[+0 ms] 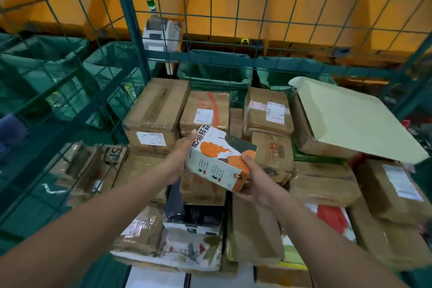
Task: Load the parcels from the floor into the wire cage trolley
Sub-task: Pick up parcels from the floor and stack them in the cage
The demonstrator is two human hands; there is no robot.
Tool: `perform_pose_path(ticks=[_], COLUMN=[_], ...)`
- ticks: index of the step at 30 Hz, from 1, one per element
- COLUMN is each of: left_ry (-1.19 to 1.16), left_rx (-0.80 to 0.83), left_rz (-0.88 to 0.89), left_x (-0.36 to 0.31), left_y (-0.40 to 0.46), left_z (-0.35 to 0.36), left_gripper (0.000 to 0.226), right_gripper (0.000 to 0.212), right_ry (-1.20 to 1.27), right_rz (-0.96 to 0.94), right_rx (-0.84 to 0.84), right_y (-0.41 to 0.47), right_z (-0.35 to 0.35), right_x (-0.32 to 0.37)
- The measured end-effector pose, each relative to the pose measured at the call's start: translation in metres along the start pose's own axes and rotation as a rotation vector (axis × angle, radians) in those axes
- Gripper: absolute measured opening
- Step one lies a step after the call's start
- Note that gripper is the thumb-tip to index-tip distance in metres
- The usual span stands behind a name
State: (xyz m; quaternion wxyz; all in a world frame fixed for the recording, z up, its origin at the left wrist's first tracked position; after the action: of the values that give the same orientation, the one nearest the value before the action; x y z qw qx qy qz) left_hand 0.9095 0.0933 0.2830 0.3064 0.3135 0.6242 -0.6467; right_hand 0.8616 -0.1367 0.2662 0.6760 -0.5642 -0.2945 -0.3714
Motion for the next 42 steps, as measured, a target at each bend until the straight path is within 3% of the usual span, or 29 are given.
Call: perform_pose_path(ticks=[3, 7, 12, 14, 17, 20, 23, 26, 29, 31, 33, 36, 39, 42], left_ry=[-0.074, -0.138, 0.016, 0.081, 0.106, 0.165, 0.241, 0.284, 0.173, 0.131, 0.138, 0.183, 0.134, 0.240], left_rx=[-0.048, -0.078, -0.033, 0.005, 0.003, -0.022, -0.025, -0.046, -0.264, -0.368, -0.323, -0.229, -0.232, -0.230], left_rz=[-0.009, 0.046, 0.073, 0.063, 0.084, 0.067, 0.075, 0.099, 0.119, 0.143, 0.215, 0.307, 0.357, 0.426], left_x=[-0.018, -0.052, -0.082, -0.098, -0.114, -0.120, -0.121, -0.120, -0.115, -0.113, -0.114, -0.121, -0.126, -0.124], left_y=[0.031, 0.060, 0.116, 0.121, 0.134, 0.155, 0.169, 0.177, 0.184, 0.187, 0.194, 0.201, 0.204, 0.211], left_z=[-0.007, 0.005, 0.027, 0.039, 0.055, 0.063, 0.069, 0.076, 0.077, 0.074, 0.071, 0.071, 0.076, 0.089], left_gripper=[0.117, 0.086, 0.099, 0.092, 0.057, 0.077, 0.066, 0.066, 0.058, 0.065, 0.067, 0.066, 0.055, 0.049], right_gripper=[0.057, 0.055, 0.057, 0.056, 0.054, 0.031, 0.029, 0.035, 0.046, 0.059, 0.068, 0.071, 0.087, 0.094], right_ry=[0.038, 0.158, 0.447, 0.521, 0.442, 0.310, 0.247, 0.234, 0.133, -0.001, -0.236, -0.471, -0.392, -0.410], right_rz=[-0.020, -0.037, -0.074, -0.117, -0.117, -0.098, -0.082, -0.081, -0.135, -0.267, -0.437, -0.517, -0.423, -0.377], right_rx=[-0.036, -0.097, -0.127, -0.104, -0.131, -0.144, -0.134, -0.158, -0.172, -0.261, -0.351, -0.297, -0.234, -0.326], right_y=[0.026, 0.064, 0.109, 0.121, 0.137, 0.149, 0.165, 0.179, 0.189, 0.197, 0.206, 0.217, 0.241, 0.246], right_z=[0.018, 0.041, 0.072, 0.083, 0.090, 0.088, 0.081, 0.071, 0.062, 0.054, 0.048, 0.045, 0.034, 0.023], right_x=[0.025, 0.067, 0.118, 0.133, 0.138, 0.135, 0.127, 0.122, 0.120, 0.120, 0.126, 0.136, 0.139, 0.135])
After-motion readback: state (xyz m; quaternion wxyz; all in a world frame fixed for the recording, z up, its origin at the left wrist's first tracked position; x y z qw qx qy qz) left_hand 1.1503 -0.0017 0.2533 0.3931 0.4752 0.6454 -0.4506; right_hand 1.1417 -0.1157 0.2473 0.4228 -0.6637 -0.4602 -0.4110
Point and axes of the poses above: each hand's wrist, its own y-axis towards the middle knuckle, its own z-axis out of the palm, x = y × z, the point moved 1 cm from there along y, towards the middle knuckle, and after that the axes turned 10 degrees about -z, right-handed, at the moved point
